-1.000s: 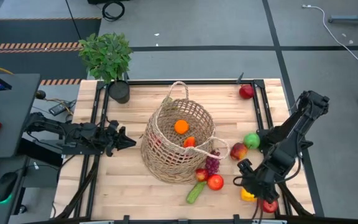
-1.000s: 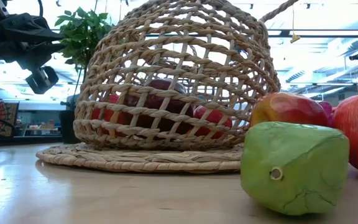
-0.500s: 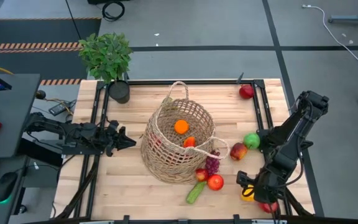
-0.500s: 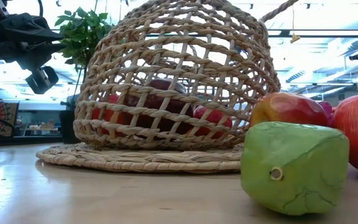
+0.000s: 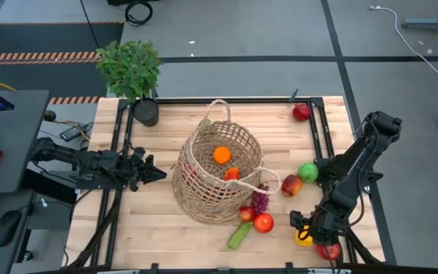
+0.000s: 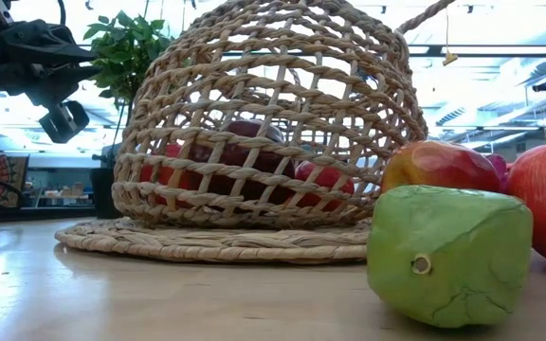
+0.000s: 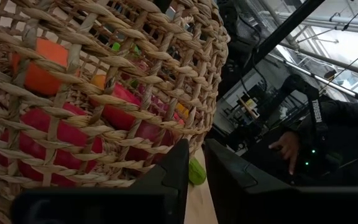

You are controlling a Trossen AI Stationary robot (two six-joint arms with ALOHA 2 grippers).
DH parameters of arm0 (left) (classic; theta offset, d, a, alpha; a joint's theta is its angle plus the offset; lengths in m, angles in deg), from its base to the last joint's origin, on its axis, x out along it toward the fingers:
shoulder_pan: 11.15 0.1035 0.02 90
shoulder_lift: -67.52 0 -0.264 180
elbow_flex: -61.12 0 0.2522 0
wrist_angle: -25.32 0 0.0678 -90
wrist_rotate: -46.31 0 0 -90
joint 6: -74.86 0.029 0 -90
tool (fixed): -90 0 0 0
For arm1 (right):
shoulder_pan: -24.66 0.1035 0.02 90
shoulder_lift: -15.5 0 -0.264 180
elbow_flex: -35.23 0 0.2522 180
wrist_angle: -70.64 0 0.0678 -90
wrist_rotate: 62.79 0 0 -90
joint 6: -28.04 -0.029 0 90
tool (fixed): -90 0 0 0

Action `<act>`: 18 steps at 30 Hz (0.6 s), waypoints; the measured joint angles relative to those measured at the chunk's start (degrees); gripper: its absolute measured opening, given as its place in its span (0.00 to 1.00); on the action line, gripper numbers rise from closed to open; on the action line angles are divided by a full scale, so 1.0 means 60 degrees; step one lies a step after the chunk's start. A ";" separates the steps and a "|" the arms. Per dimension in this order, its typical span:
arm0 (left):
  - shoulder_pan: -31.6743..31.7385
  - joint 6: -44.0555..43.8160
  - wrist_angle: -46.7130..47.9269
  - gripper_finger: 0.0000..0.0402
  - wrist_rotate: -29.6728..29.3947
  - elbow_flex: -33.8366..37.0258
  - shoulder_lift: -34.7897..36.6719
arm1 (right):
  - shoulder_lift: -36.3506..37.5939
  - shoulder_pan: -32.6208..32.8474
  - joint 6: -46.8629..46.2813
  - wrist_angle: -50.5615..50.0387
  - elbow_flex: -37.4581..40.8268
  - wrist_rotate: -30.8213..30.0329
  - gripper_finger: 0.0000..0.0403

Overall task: Build produce basket
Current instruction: Put the yellow bell pepper into the brown basket

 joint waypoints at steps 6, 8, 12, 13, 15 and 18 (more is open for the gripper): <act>0.0000 -0.0004 0.0003 0.16 0.0000 -0.0001 0.0000 | -0.0059 0.0030 0.0293 0.0150 0.0387 -0.0008 0.89; 0.0000 0.0003 -0.0001 0.15 0.0000 0.0001 0.0000 | -0.0138 0.0030 0.0373 0.0268 0.0459 -0.0021 0.89; 0.0000 -0.0001 -0.0001 0.14 0.0000 -0.0001 0.0000 | -0.0430 0.0001 0.0370 0.0484 0.0496 -0.0075 0.89; 0.0000 -0.0004 0.0000 0.14 0.0000 0.0000 0.0000 | -0.0520 0.0001 0.0365 0.0525 0.0496 -0.0123 0.89; 0.0000 0.0001 0.0003 0.15 0.0000 0.0003 0.0000 | -0.0695 0.0001 0.0317 0.0754 0.0496 -0.0232 0.89; 0.0001 -0.0001 0.0000 0.15 0.0000 0.0003 0.0000 | -0.0973 0.0001 0.0299 0.1023 0.0496 -0.0302 0.89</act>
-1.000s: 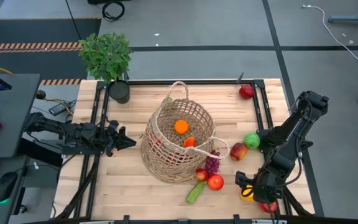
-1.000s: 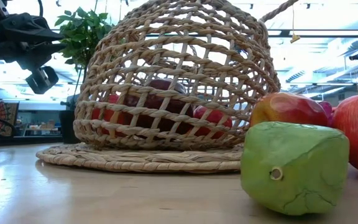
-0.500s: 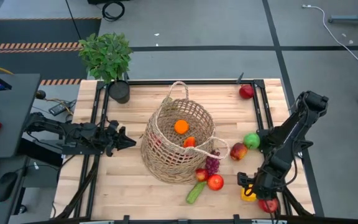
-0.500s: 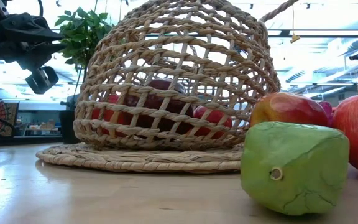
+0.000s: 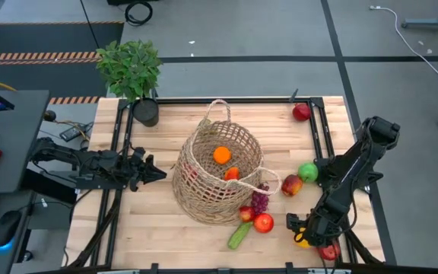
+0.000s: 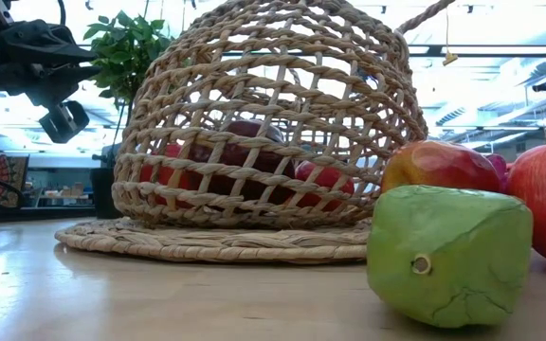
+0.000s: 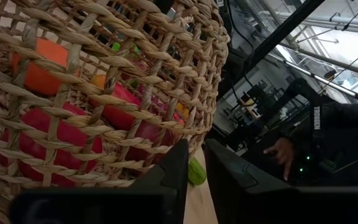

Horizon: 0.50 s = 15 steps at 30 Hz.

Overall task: Build produce basket
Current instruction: Put the yellow bell pepper into the brown basket

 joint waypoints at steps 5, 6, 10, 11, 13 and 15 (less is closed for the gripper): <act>-0.0001 0.0004 0.0000 0.15 0.0000 -0.0003 0.0000 | -0.0551 -0.0066 -0.0499 0.0077 -0.0004 -0.0613 0.89; -0.0001 -0.0002 -0.0001 0.15 0.0000 -0.0004 0.0000 | -0.0653 -0.0102 -0.0651 0.0065 -0.0004 -0.0700 0.89; -0.0001 -0.0004 0.0000 0.14 0.0003 0.0000 0.0000 | -0.0914 -0.0294 -0.1060 0.0086 0.0000 -0.0761 0.88; -0.0001 -0.0004 0.0003 0.15 0.0000 -0.0004 0.0000 | -0.0933 -0.0334 -0.1108 0.0080 0.0000 -0.0793 0.87; 0.0000 0.0000 0.0000 0.15 0.0000 -0.0004 0.0000 | -0.0939 -0.0405 -0.1120 0.0089 0.0000 -0.0787 0.86; -0.0001 0.0000 0.0001 0.16 0.0000 -0.0002 0.0000 | -0.0939 -0.0465 -0.1168 0.0105 0.0000 -0.0783 0.86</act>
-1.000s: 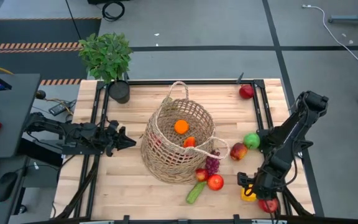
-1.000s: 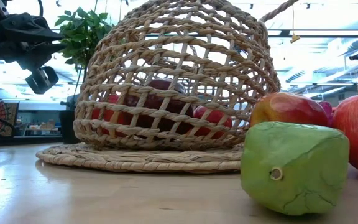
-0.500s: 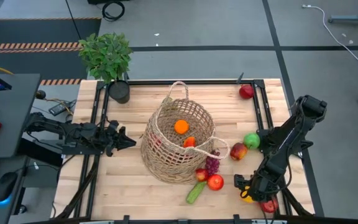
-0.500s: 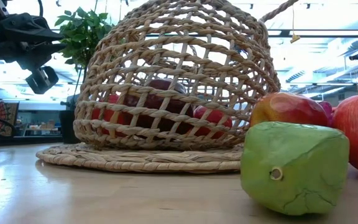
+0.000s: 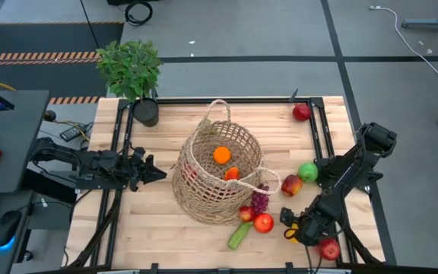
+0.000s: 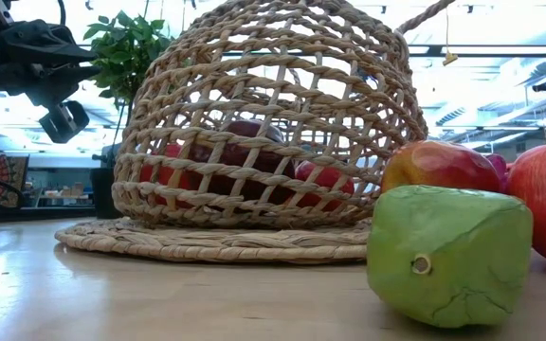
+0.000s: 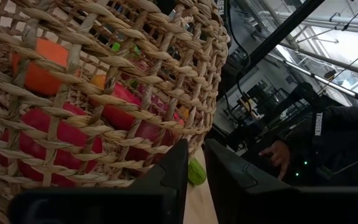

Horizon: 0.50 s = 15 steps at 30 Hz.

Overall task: Build produce basket
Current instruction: Put the yellow bell pepper into the brown basket

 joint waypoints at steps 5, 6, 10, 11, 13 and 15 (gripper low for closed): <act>0.0000 0.0003 -0.0002 0.15 0.0000 0.0002 0.0000 | 0.0000 -0.0134 -0.0282 0.0020 0.0000 0.0005 0.86; 0.0002 -0.0004 -0.0002 0.15 0.0000 0.0000 0.0000 | 0.0000 -0.0165 -0.0448 0.0024 0.0000 0.0012 0.86; 0.0000 -0.0003 0.0001 0.14 0.0000 0.0002 0.0000 | 0.0004 -0.0327 -0.0811 0.0024 0.0000 0.0029 0.86; 0.0000 -0.0003 0.0000 0.14 0.0000 0.0001 0.0000 | 0.0004 -0.0379 -0.0815 0.0026 0.0000 0.0033 0.86; 0.0000 -0.0001 -0.0002 0.14 0.0000 -0.0002 0.0000 | 0.0004 -0.0507 -0.0813 0.0035 0.0000 0.0033 0.86; 0.0000 -0.0001 -0.0002 0.15 0.0000 -0.0001 0.0000 | 0.0007 -0.0663 -0.0833 0.0035 0.0000 0.0038 0.86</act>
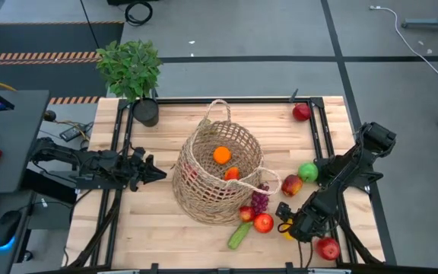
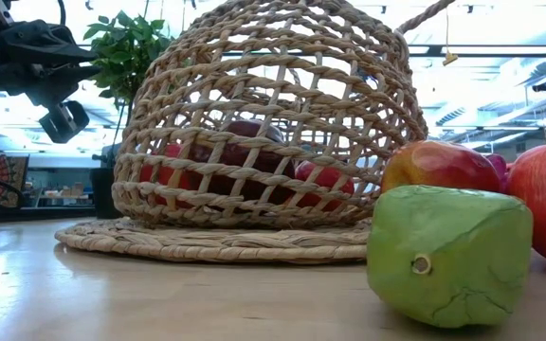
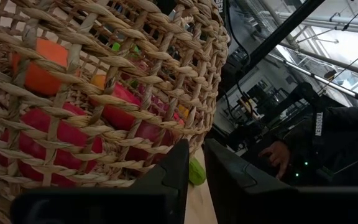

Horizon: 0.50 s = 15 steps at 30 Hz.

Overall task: Build produce basket
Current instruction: Put the yellow bell pepper into the brown basket

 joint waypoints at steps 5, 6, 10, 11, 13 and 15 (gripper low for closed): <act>0.0000 0.0003 0.0000 0.15 0.0000 0.0003 0.0000 | 0.0120 -0.0451 -0.0385 -0.0062 -0.0120 0.0422 0.86; 0.0003 -0.0003 0.0000 0.15 0.0000 0.0000 0.0000 | 0.0200 -0.0531 -0.0486 -0.0086 -0.0186 0.0511 0.86; 0.0000 -0.0003 0.0000 0.14 0.0000 0.0000 0.0000 | 0.0688 -0.0879 -0.0928 -0.0118 -0.0491 0.0836 0.86; 0.0000 0.0000 0.0003 0.14 0.0000 0.0003 0.0000 | 0.0846 -0.0979 -0.1113 -0.0160 -0.0592 0.0932 0.86; 0.0000 -0.0002 0.0002 0.14 0.0000 0.0003 0.0000 | 0.1210 -0.1197 -0.1560 -0.0277 -0.0824 0.1219 0.86; 0.0000 0.0002 0.0001 0.15 0.0000 0.0000 0.0000 | 0.1639 -0.1408 -0.2049 -0.0441 -0.1076 0.1515 0.86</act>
